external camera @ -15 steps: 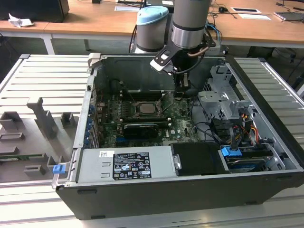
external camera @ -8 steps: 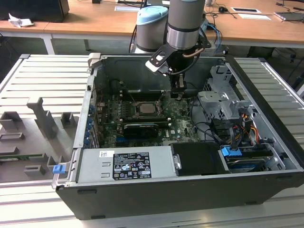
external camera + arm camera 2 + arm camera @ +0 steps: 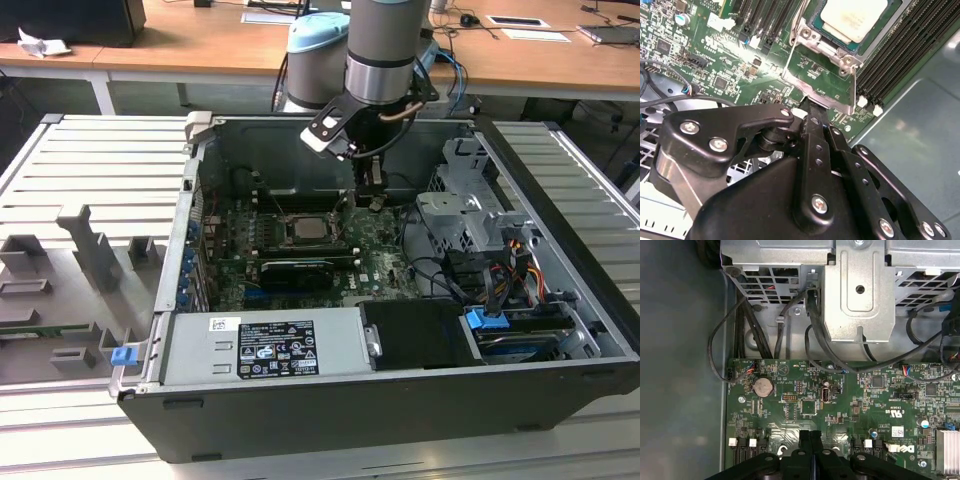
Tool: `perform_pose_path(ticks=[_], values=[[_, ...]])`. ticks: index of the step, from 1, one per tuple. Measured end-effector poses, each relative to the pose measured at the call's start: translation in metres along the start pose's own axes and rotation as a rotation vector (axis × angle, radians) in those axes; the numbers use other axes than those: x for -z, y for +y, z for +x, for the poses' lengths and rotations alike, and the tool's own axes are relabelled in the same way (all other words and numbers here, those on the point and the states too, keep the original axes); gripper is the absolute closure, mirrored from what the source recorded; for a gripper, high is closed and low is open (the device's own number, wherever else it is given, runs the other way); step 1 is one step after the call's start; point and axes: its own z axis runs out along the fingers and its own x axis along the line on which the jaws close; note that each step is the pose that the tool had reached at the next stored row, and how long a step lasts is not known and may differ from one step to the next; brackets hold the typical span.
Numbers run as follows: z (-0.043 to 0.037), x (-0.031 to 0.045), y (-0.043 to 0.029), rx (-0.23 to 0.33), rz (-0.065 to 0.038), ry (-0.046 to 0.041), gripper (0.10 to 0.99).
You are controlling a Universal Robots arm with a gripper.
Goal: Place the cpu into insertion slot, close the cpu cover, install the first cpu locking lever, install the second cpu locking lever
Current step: 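Close the cpu cover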
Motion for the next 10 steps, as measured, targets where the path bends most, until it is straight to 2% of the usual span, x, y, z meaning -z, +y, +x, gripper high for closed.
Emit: perform_pose_path(ticks=[10], values=[[0.0000,0.0000,-0.0039,0.000,0.000,0.0000,0.980]])
